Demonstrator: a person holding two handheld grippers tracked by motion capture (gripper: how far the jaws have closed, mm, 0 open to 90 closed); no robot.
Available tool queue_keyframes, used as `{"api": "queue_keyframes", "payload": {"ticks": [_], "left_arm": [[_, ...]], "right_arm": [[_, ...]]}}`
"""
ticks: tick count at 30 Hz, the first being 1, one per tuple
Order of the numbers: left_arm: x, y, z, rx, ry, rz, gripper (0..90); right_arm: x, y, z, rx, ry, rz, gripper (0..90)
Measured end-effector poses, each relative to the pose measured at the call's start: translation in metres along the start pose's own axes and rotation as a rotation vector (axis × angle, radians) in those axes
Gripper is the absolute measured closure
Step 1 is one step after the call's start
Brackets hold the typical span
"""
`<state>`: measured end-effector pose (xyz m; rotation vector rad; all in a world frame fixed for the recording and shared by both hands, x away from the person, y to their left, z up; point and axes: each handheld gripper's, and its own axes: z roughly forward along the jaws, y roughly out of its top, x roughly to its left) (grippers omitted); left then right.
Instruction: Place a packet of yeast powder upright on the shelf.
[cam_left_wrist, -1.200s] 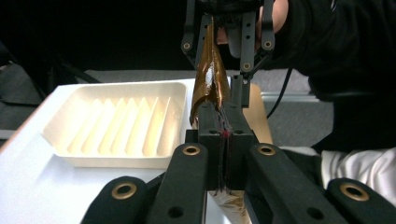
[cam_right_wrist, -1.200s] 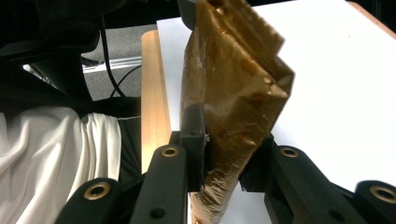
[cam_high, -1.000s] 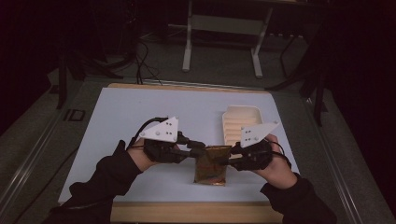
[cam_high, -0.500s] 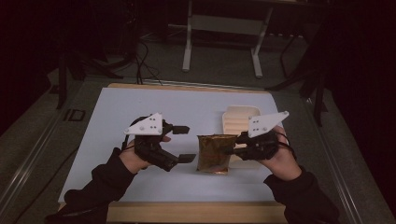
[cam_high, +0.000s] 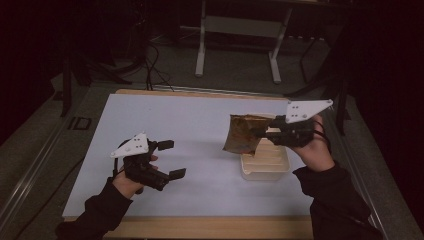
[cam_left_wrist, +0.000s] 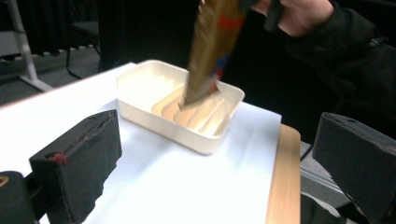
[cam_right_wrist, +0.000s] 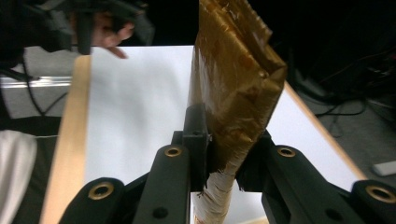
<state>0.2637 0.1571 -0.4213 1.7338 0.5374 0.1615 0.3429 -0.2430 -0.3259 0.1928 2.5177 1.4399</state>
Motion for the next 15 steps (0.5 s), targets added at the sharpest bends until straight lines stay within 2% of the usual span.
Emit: {"api": "queue_keyframes", "payload": {"ticks": [2, 3, 4, 6, 11, 15], "left_arm": [[0.000, 0.000, 0.000, 0.000, 0.000, 0.000, 2.1], [0.001, -0.008, -0.004, -0.013, -0.013, -0.002, 2.1], [0.001, -0.010, -0.005, -0.016, -0.023, -0.006, 2.1], [0.001, -0.016, -0.007, -0.028, -0.037, -0.021, 2.1], [0.000, -0.030, -0.008, -0.028, -0.048, -0.037, 2.1], [-0.002, -0.041, -0.008, -0.007, -0.032, -0.025, 2.1]], "right_arm": [[-0.003, 0.000, -0.002, 0.001, -0.012, 0.001, 77.2], [-0.003, 0.000, -0.002, 0.001, -0.012, 0.001, 77.1], [-0.013, -0.001, -0.005, 0.015, -0.033, 0.015, 77.1], [-0.021, -0.003, -0.008, 0.019, -0.050, 0.019, 77.1], [-0.039, -0.007, -0.014, 0.032, -0.093, 0.023, 77.2], [-0.054, -0.012, -0.018, 0.035, -0.123, 0.029, 77.2]]}}
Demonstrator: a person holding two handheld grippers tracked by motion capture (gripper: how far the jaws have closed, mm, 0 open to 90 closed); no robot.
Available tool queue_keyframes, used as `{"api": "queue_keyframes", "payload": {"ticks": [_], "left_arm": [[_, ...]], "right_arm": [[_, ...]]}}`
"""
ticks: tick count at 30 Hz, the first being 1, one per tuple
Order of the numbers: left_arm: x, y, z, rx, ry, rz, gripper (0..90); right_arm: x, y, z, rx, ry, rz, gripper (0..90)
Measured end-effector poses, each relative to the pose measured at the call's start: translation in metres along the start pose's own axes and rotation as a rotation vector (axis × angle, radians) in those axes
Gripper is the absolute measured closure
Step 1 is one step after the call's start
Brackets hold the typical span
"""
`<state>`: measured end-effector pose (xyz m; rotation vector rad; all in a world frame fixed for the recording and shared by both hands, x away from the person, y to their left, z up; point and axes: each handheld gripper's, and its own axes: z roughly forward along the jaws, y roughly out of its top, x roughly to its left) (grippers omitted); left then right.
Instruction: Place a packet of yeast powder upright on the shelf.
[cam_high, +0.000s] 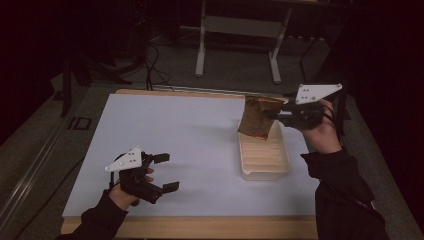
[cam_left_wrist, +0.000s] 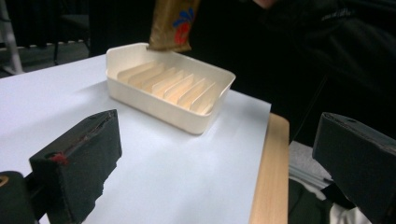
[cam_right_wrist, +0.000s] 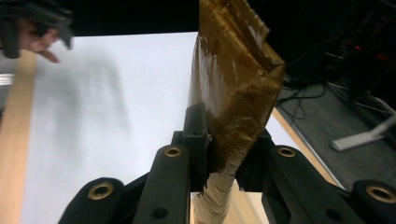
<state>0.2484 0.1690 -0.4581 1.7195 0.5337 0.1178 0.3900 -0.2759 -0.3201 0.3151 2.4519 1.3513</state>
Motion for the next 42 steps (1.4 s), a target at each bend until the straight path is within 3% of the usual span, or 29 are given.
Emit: {"api": "queue_keyframes", "payload": {"ticks": [5, 14, 21, 26, 32, 38, 42], "left_arm": [[0.000, -0.012, 0.001, -0.002, 0.014, 0.003, 2.1], [0.004, -0.024, 0.001, -0.005, 0.014, -0.041, 2.1], [0.006, -0.024, -0.002, -0.016, 0.001, -0.063, 2.1], [0.009, -0.026, -0.006, -0.021, 0.011, -0.084, 2.1], [0.008, -0.027, -0.008, -0.029, 0.012, -0.085, 2.1], [0.009, -0.029, -0.009, -0.028, 0.009, -0.094, 2.1], [0.008, -0.030, -0.009, -0.032, 0.006, -0.101, 2.1]], "right_arm": [[-0.016, -0.005, 0.000, 0.008, -0.042, 0.013, 77.2], [-0.038, -0.018, 0.012, 0.036, -0.132, 0.025, 77.2], [-0.055, -0.027, 0.030, 0.083, -0.160, 0.027, 77.2], [-0.067, -0.037, 0.040, 0.087, -0.167, 0.077, 77.2], [-0.072, -0.046, 0.056, 0.125, -0.177, 0.065, 77.2], [-0.077, -0.055, 0.064, 0.096, -0.203, 0.089, 76.8], [-0.079, -0.057, 0.068, 0.093, -0.194, 0.089, 76.8]]}}
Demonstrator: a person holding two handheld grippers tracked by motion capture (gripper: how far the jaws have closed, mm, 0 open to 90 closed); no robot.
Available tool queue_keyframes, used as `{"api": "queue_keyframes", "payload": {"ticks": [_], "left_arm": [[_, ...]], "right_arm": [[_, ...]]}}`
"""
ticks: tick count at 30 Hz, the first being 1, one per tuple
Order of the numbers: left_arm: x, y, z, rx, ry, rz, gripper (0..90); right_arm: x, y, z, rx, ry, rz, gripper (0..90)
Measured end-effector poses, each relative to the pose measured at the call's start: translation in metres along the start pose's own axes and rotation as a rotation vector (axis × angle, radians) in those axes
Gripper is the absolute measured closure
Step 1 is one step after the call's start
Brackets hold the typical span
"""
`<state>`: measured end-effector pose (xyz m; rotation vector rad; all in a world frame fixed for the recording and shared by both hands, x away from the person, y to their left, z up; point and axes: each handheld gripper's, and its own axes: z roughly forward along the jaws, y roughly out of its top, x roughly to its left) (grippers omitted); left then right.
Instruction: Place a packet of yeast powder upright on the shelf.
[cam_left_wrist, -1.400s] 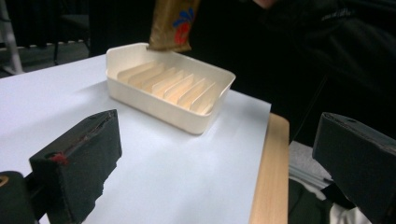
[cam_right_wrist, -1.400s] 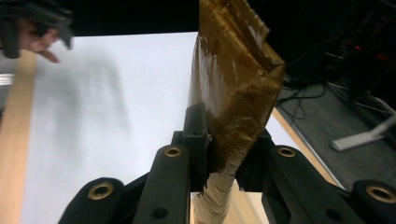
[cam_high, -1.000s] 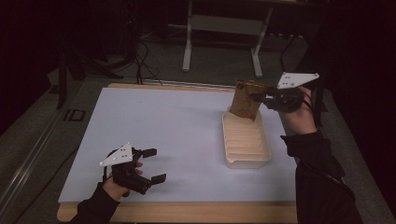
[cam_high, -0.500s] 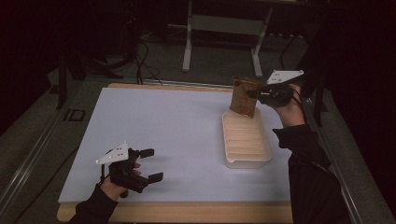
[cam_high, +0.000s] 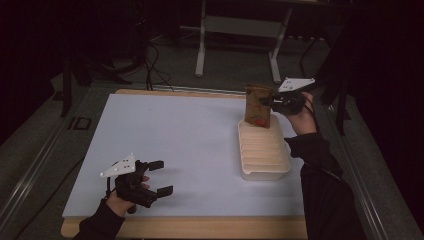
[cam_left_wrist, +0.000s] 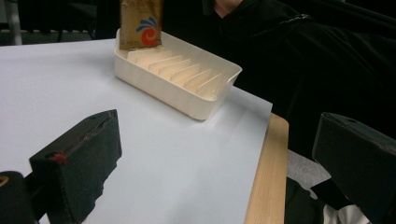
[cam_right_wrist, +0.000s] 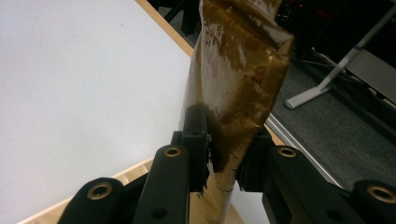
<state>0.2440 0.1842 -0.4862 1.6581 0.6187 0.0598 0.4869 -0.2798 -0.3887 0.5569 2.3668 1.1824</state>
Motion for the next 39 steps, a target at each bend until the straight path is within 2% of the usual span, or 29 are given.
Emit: {"api": "queue_keyframes", "payload": {"ticks": [9, 15, 17, 20, 23, 26, 28, 30, 32, 34, 35, 39], "left_arm": [[-0.001, -0.001, 0.000, 0.003, 0.001, -0.005, 2.1], [0.000, -0.002, 0.000, 0.007, 0.005, -0.005, 2.1], [0.001, -0.003, 0.000, 0.007, 0.005, -0.008, 2.1], [0.001, -0.003, 0.000, 0.005, 0.007, -0.012, 2.1], [0.001, -0.003, 0.001, 0.003, 0.009, -0.016, 2.1], [0.000, -0.004, 0.001, 0.007, 0.011, -0.012, 2.1], [0.000, -0.004, 0.001, 0.008, 0.011, -0.011, 2.1], [0.000, -0.004, 0.001, 0.009, 0.013, -0.010, 2.1], [0.001, -0.004, 0.001, 0.011, 0.019, -0.010, 2.1], [0.002, -0.004, 0.001, 0.013, 0.024, -0.009, 2.1], [0.001, -0.004, 0.001, 0.013, 0.026, -0.007, 2.1], [0.001, -0.003, 0.001, 0.016, 0.027, 0.006, 2.1]], "right_arm": [[0.001, -0.005, 0.010, -0.010, 0.048, 0.013, 76.7], [0.001, -0.018, 0.017, 0.017, 0.061, 0.039, 76.6], [0.000, -0.028, 0.019, 0.026, 0.069, 0.062, 76.4], [0.001, -0.038, 0.021, 0.062, 0.062, 0.066, 75.8], [0.001, -0.042, 0.020, 0.055, 0.058, 0.088, 75.7], [0.000, -0.044, 0.018, 0.057, 0.045, 0.104, 74.2], [0.000, -0.044, 0.017, 0.074, 0.041, 0.123, 69.6], [0.003, -0.044, 0.016, 0.083, 0.008, 0.116, 61.7], [0.005, -0.042, 0.014, 0.105, -0.022, 0.156, 57.7], [0.007, -0.042, 0.010, 0.102, -0.040, 0.211, 53.4], [0.007, -0.042, 0.009, 0.105, -0.044, 0.218, 52.6], [0.011, -0.043, -0.001, 0.104, -0.111, 0.239, 42.1]]}}
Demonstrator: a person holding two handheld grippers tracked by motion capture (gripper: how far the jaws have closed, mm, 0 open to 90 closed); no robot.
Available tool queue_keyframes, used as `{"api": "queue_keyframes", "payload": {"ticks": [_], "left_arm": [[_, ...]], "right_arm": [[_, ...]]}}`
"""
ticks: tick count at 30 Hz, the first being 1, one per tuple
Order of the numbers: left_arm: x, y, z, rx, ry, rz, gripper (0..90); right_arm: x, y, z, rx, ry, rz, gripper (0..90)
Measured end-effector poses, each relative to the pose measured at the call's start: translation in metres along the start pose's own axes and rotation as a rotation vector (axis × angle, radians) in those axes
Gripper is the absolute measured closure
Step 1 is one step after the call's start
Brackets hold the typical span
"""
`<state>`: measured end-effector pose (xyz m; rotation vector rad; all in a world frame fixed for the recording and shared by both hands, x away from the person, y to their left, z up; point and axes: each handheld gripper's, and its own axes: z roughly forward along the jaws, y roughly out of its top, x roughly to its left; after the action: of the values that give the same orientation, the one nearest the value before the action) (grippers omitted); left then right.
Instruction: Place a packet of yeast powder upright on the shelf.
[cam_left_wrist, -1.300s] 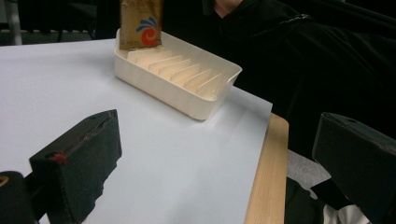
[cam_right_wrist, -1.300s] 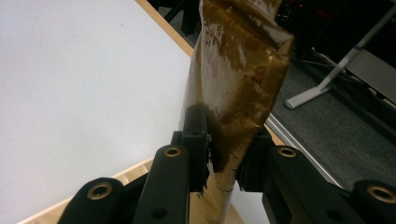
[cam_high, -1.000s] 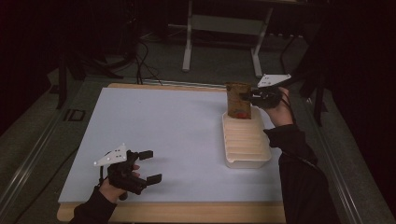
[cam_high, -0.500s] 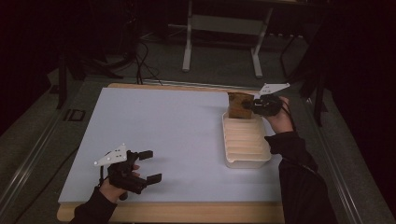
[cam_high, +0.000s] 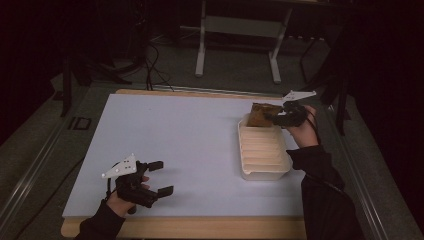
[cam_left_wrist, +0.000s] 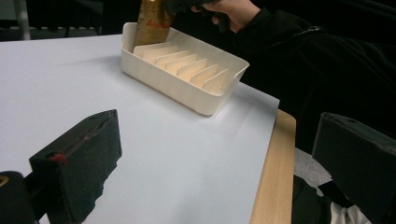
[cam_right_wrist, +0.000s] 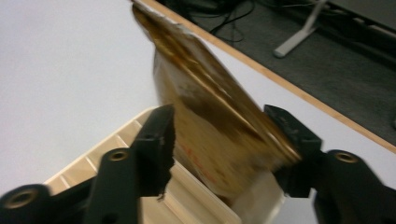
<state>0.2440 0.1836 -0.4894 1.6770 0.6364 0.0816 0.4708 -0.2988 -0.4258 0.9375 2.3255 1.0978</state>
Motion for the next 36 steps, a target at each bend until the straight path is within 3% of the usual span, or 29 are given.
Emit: {"api": "queue_keyframes", "payload": {"ticks": [2, 5, 11, 13, 15, 19, 22, 25, 28, 36], "left_arm": [[-0.001, 0.000, 0.000, -0.001, 0.003, 0.002, 2.1], [-0.001, 0.001, 0.000, 0.000, 0.004, 0.006, 2.1], [-0.003, 0.002, 0.003, 0.000, 0.002, 0.012, 2.1], [-0.004, 0.002, 0.003, 0.001, 0.002, 0.014, 2.1], [-0.004, 0.002, 0.004, 0.007, 0.006, 0.018, 2.1], [-0.005, 0.002, 0.005, 0.015, 0.011, 0.028, 2.1], [-0.005, 0.001, 0.007, 0.019, 0.016, 0.030, 2.1], [-0.005, 0.000, 0.008, 0.037, 0.029, 0.042, 2.1], [-0.007, -0.001, 0.010, 0.053, 0.035, 0.065, 2.1], [-0.010, 0.002, 0.009, 0.040, 0.035, 0.068, 2.1]], "right_arm": [[0.001, -0.003, -0.006, -0.018, -0.029, 0.006, 38.1], [0.002, -0.010, -0.015, -0.039, -0.022, 0.069, 36.0], [0.018, -0.028, -0.029, -0.047, -0.042, 0.064, 31.6], [0.022, -0.033, -0.033, -0.046, -0.069, 0.064, 30.4], [0.024, -0.040, -0.036, -0.064, -0.048, 0.102, 30.2], [0.036, -0.048, -0.044, -0.078, -0.024, 0.109, 28.5], [0.049, -0.051, -0.049, -0.096, -0.012, 0.111, 22.2], [0.061, -0.050, -0.054, -0.119, -0.014, 0.115, 13.2], [0.071, -0.048, -0.059, -0.129, 0.002, 0.138, 10.3], [0.093, -0.041, -0.072, -0.179, 0.049, 0.143, 10.4]]}}
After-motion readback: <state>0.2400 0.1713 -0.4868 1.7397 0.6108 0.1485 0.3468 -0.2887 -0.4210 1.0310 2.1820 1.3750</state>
